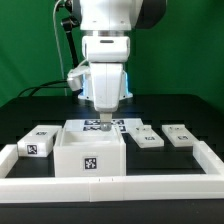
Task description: Assemble cabinet
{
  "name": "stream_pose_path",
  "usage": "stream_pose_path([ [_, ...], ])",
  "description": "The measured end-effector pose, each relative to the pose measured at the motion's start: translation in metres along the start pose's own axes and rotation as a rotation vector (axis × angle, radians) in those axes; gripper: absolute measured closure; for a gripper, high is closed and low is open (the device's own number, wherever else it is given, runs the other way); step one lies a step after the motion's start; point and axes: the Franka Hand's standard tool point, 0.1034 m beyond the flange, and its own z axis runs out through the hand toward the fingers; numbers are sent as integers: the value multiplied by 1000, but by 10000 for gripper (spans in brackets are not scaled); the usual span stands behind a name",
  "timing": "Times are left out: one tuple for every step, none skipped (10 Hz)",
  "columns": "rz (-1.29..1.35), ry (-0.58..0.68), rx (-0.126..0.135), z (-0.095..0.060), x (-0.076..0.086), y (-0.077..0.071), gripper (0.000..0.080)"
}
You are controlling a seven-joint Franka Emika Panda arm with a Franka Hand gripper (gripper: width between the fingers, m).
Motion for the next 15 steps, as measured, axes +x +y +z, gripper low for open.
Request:
stream_pose_path([
  [16,0,0,0,0,0,3],
  [16,0,0,1,0,0,3],
  [16,1,1,1,0,0,3],
  [-2,1,2,1,-2,-2,3],
  [-48,3,11,4,-7,-11,3],
  [-50,5,15,7,-8,-20,3],
  [-67,8,28,12,-8,-29,3],
  [-82,11,39,17,-7,-37,3],
  [-81,14,44,21,-6,-43,3],
  [-82,18,52,28,-4,-49,3],
  [-82,22,60,34,-3,-52,3],
  [-82,26,58,41,-1,-53,3],
  [-82,31,57,47,0,-55,3],
  [-80,34,67,54,0,-58,3],
  [-77,36,72,57,0,-60,3],
])
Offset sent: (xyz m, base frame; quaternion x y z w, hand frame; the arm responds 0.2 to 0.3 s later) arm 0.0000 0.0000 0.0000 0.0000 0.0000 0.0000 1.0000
